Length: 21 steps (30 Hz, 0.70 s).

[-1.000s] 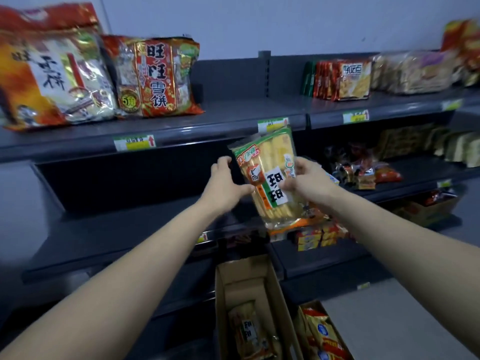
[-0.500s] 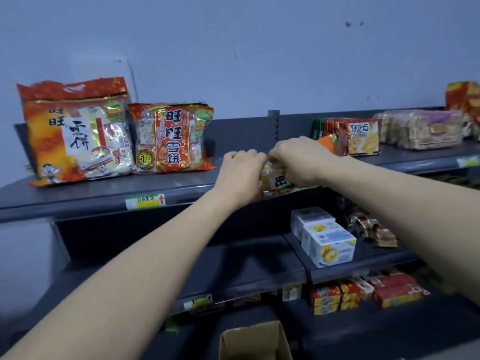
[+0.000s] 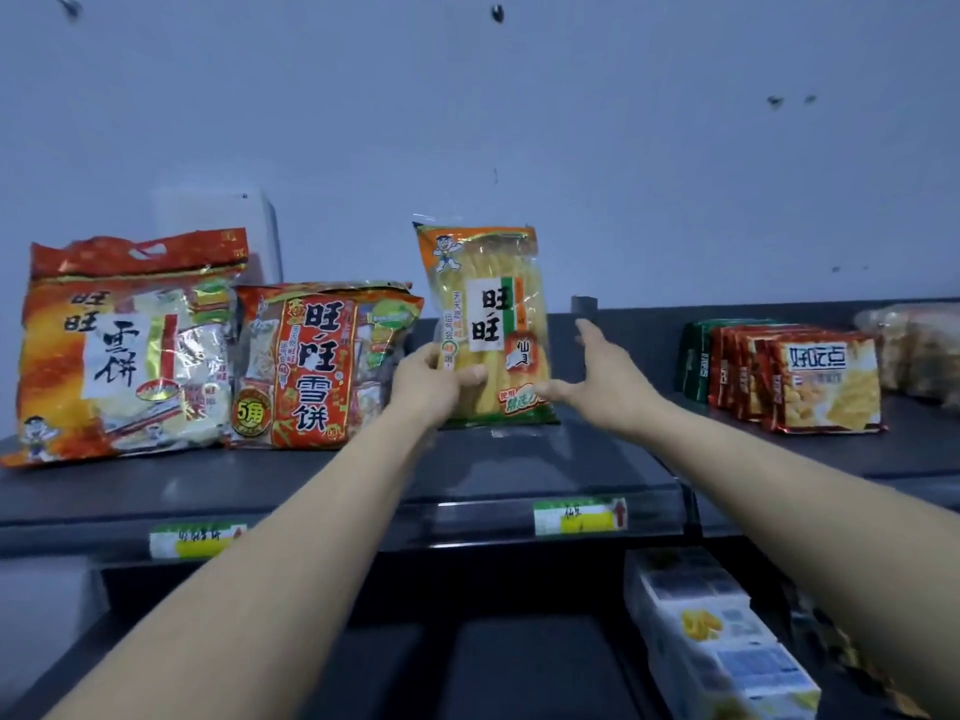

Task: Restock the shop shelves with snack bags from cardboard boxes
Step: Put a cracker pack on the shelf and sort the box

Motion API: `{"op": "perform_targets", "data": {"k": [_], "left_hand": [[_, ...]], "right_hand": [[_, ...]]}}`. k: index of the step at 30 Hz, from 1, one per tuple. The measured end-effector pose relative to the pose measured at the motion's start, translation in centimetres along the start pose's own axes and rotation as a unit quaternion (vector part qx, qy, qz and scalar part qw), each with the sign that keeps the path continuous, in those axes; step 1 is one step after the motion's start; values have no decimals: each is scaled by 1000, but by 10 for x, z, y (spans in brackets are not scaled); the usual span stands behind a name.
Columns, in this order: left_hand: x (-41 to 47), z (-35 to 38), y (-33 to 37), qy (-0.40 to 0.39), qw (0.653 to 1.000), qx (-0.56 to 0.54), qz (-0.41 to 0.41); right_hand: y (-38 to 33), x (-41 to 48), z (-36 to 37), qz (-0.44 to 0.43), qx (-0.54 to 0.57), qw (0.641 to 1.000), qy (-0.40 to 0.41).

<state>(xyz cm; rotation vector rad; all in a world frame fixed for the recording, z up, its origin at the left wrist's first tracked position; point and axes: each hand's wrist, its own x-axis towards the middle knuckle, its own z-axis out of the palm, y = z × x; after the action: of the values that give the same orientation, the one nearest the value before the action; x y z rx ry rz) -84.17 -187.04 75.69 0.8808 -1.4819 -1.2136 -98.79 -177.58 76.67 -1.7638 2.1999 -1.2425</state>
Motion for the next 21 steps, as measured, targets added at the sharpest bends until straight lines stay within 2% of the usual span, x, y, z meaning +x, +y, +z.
{"op": "perform_targets", "data": {"k": [3, 6, 11, 14, 21], "left_hand": [[26, 17, -20, -23, 999, -40, -9], [49, 33, -42, -42, 999, -20, -6], [93, 47, -73, -45, 994, 95, -24], [121, 53, -82, -4, 983, 182, -10], [157, 71, -92, 57, 963, 262, 29]], "right_hand": [[26, 34, 17, 55, 108, 989, -82], [49, 65, 37, 78, 117, 984, -110], [77, 107, 58, 84, 36, 994, -65], [88, 132, 69, 86, 41, 995, -41], [110, 173, 84, 97, 50, 994, -13]]}}
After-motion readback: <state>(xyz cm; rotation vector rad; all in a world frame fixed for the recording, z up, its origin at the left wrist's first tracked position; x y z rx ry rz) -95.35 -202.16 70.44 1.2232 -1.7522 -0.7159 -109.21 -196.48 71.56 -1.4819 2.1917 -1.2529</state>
